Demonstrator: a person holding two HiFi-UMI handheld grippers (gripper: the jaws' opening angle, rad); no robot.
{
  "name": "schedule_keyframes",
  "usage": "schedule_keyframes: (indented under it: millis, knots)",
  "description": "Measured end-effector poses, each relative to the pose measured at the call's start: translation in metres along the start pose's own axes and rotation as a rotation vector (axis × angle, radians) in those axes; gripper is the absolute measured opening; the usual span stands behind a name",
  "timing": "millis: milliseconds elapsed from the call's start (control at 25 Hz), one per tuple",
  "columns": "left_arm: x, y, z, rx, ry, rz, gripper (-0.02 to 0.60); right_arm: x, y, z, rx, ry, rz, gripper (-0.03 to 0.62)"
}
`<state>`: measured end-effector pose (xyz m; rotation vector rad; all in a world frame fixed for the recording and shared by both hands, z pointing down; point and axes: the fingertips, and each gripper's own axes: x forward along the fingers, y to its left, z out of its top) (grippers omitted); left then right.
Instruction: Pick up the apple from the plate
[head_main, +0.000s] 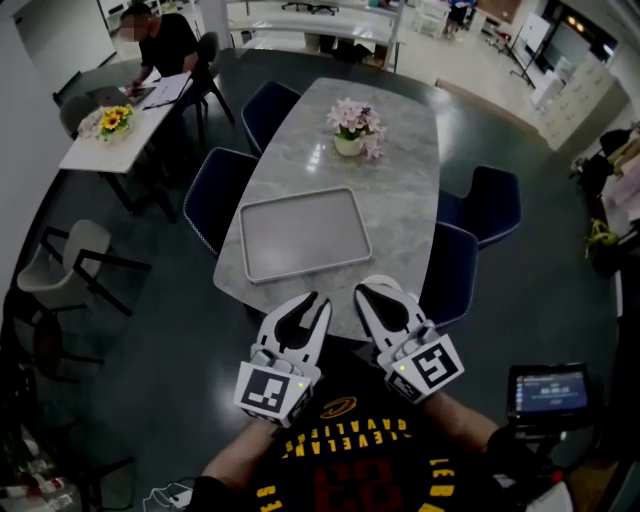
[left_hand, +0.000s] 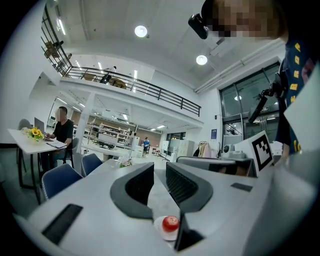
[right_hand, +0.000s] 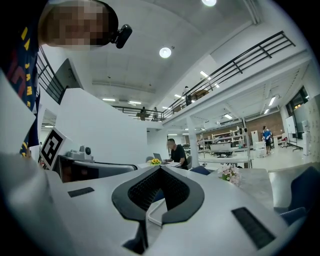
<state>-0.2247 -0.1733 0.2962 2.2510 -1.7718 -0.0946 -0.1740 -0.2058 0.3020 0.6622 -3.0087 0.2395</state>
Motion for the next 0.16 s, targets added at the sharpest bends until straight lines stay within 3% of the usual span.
schedule_keyframes:
  millis: [160]
  knots:
    - [-0.0056,-0.0048,-0.0008,-0.001,-0.003,-0.031,0.077,-0.0037,0.0063,0.0019,-0.009,0.017,-0.013,0.006]
